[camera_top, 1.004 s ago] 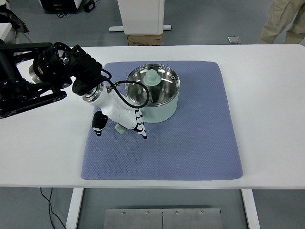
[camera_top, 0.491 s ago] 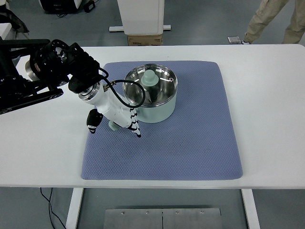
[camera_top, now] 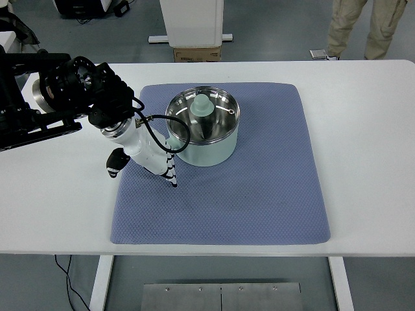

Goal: Rotate green pot handle

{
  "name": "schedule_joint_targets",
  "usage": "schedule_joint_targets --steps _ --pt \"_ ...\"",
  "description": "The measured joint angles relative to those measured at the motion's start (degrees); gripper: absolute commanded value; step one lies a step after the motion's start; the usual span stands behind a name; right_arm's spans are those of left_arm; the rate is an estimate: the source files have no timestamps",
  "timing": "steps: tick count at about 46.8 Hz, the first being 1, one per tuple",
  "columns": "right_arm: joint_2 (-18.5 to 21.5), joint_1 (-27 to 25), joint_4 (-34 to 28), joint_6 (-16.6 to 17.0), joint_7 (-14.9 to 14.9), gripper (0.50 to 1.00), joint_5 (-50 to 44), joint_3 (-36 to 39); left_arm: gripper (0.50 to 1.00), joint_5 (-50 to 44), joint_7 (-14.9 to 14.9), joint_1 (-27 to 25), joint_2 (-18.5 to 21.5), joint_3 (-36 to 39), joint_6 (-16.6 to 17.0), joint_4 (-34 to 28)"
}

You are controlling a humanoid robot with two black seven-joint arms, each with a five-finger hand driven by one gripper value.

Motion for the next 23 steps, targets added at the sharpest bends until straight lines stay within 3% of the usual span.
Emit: schedule_joint_targets --steps 23 --pt "0.00 0.00 0.00 0.00 0.00 1.000 0.00 0.00 1.000 1.66 0.00 -1.92 0.13 2.23 0.05 0.64"
